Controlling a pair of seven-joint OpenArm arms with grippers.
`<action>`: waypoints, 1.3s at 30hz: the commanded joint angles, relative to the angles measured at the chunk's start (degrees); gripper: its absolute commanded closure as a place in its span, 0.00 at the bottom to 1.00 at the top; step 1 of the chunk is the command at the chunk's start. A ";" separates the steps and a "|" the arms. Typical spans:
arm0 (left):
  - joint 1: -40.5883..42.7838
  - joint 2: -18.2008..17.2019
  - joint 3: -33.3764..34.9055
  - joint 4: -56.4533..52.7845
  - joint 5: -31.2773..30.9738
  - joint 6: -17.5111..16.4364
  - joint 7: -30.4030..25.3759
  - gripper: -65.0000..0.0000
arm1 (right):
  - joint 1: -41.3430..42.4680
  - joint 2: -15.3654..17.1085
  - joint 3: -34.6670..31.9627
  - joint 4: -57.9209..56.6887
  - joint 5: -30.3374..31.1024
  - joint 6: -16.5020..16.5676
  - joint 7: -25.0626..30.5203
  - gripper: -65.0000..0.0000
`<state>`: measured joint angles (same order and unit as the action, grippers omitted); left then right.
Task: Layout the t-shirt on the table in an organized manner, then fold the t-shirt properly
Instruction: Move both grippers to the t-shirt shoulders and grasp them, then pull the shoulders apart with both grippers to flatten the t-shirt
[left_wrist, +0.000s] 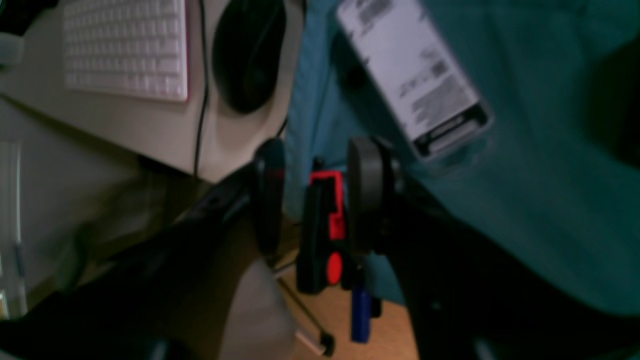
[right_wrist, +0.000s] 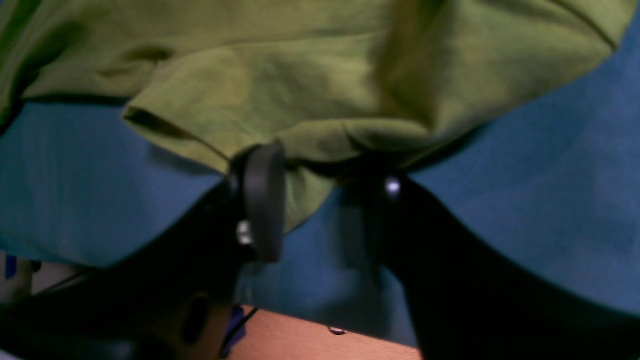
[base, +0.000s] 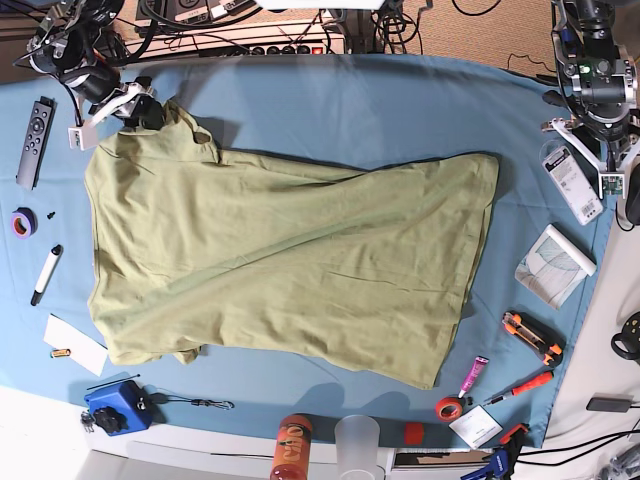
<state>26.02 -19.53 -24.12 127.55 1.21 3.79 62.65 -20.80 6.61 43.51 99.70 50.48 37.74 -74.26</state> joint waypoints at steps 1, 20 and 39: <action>-0.02 -0.63 -0.44 0.98 -0.28 0.17 -1.20 0.69 | 0.00 0.66 0.31 0.68 0.22 0.11 0.76 0.74; 0.02 2.16 -0.39 0.98 -40.52 -19.26 2.10 0.69 | 0.00 2.03 7.02 7.80 2.60 2.26 -1.44 1.00; 1.40 6.56 -0.39 -5.84 -40.92 -23.37 -6.80 0.67 | -0.33 4.81 8.94 8.52 4.35 2.26 -4.24 1.00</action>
<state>27.62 -12.60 -24.21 120.79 -38.63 -19.29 56.99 -21.10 10.33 51.96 107.26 54.00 39.94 -79.33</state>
